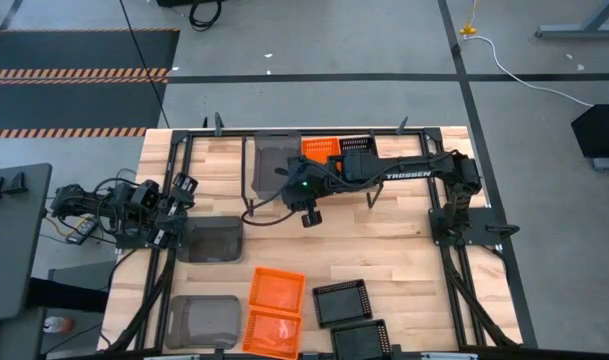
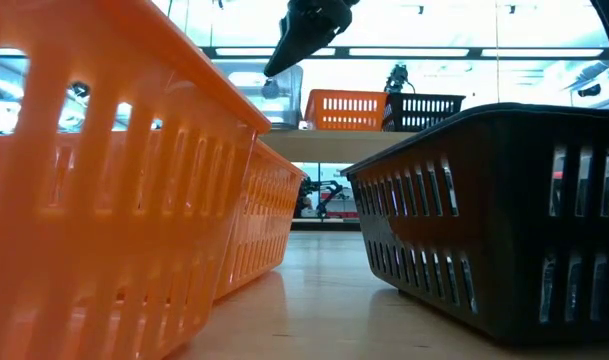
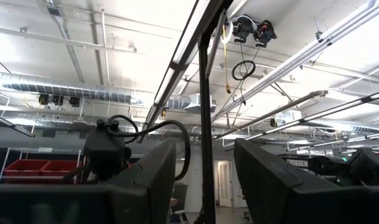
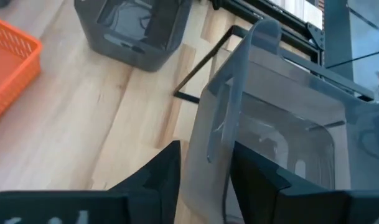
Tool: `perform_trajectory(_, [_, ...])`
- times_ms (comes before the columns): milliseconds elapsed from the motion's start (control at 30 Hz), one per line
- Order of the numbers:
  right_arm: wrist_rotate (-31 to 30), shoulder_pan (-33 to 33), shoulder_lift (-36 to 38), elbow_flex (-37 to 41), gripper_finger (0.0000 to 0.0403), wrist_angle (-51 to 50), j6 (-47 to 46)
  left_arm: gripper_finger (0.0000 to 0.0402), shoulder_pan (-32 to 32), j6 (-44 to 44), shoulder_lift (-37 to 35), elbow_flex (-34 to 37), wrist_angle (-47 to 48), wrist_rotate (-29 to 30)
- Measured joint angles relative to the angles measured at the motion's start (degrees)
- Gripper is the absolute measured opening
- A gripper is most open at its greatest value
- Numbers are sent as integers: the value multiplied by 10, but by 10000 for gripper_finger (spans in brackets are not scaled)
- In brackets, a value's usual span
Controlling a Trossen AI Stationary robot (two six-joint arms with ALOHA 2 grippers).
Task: Stack baskets on shelf by color
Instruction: Put the top right black transparent bin on the shelf, then stack the top black transparent bin on the black transparent bin on the shelf
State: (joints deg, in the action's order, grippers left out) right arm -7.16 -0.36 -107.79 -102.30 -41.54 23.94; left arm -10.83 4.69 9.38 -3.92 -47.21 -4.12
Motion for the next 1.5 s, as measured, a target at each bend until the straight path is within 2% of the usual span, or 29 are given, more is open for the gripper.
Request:
perform_trajectory(300, [12,-9,0,0,93,28,2,172,0,0,0,0,0,0])
perform_trajectory(767, [30,-25,0,0,75,59,36,172,0,0,0,0,0,0])
perform_trajectory(967, [19,-25,0,0,68,70,37,172,0,0,0,0,3,4])
perform_trajectory(1133, [3,-11,10,0,83,131,49,172,0,0,0,0,23,53])
perform_trajectory(1333, [-22,27,39,0,122,176,65,172,0,-24,0,0,64,154])
perform_trajectory(1400, [-36,47,56,0,134,173,35,172,0,-28,0,0,81,188])
perform_trajectory(1500, [-36,74,75,-2,146,139,-68,172,0,-23,1,-29,160,220])
